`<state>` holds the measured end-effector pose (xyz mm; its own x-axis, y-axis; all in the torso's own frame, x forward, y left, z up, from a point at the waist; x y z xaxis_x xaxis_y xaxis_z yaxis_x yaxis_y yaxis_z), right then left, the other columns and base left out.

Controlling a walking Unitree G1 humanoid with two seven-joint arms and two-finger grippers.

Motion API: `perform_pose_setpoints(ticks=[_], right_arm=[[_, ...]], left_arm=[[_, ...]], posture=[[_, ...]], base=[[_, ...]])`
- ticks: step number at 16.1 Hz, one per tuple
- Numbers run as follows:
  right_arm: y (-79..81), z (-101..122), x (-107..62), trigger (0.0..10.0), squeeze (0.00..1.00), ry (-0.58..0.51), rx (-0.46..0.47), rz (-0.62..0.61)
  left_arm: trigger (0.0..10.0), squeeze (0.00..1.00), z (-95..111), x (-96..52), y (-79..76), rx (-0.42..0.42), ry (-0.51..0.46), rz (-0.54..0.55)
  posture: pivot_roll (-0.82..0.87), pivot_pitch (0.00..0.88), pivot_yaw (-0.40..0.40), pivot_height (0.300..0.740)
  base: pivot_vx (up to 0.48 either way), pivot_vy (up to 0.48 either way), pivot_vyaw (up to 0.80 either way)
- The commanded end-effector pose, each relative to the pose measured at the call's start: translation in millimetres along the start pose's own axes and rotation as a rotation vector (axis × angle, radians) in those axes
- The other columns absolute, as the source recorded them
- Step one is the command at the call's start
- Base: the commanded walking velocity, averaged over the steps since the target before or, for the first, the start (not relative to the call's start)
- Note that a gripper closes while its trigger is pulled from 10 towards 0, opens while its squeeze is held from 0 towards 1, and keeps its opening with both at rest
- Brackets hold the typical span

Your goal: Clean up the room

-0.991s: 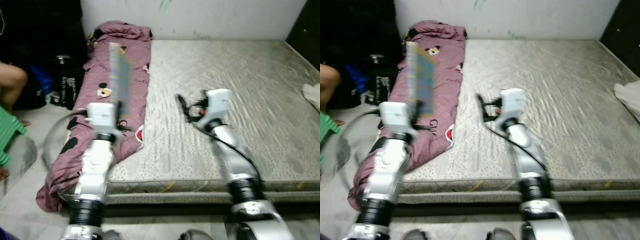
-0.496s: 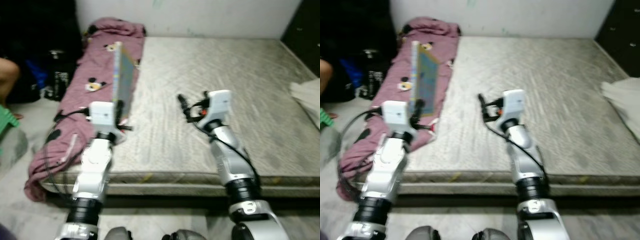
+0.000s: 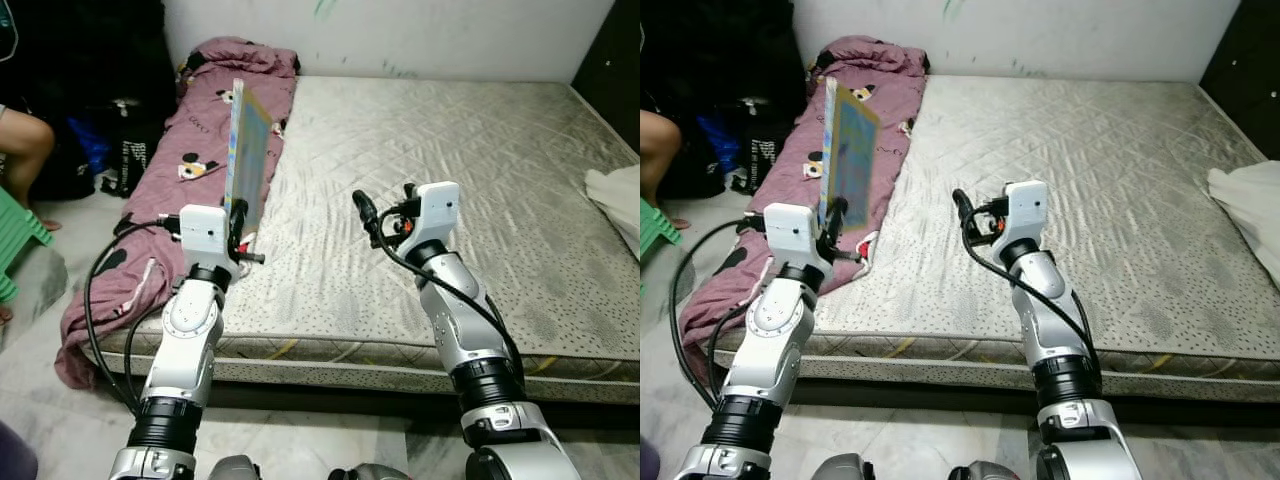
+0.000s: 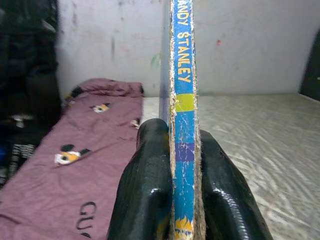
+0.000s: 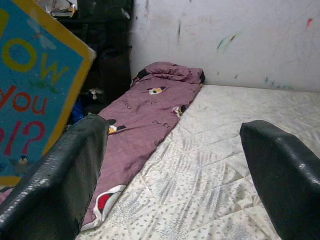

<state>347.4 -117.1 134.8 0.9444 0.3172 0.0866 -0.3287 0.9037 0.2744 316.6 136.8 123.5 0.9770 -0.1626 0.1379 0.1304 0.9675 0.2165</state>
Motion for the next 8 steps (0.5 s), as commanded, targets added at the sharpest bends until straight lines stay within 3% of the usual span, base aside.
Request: perform_pose_setpoints(ticks=[1,8], right_arm=[[3.6,2.7,2.8,10.0,0.00,-0.006,-0.007,0.013],[2.2,-1.4,1.5,10.0,0.00,0.012,0.003,-0.004]], left_arm=[[10.0,0.00,8.2,1.5,6.8,-0.003,-0.038,0.027],[10.0,0.00,4.1,0.7,8.4,-0.041,-0.024,0.035]], posture=[[-0.09,0.000,-0.006,0.740],[-0.09,0.000,-0.007,0.740]], base=[[0.000,0.000,0.00],[0.000,0.000,0.00]])
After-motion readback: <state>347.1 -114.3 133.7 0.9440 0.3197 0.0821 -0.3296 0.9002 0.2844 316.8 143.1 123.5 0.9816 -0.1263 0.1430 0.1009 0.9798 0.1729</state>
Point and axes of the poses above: a point about 5 cm out from each wrist's last joint towards the gripper, its own x axis pointing out of the wrist towards the gripper, its own z axis along the axis of the wrist's last joint, y = z × x, the point moved 1 cm from there along x, pointing out of the wrist towards the gripper, and after that the axes turned 12 degrees about x, right-handed, at the moved point
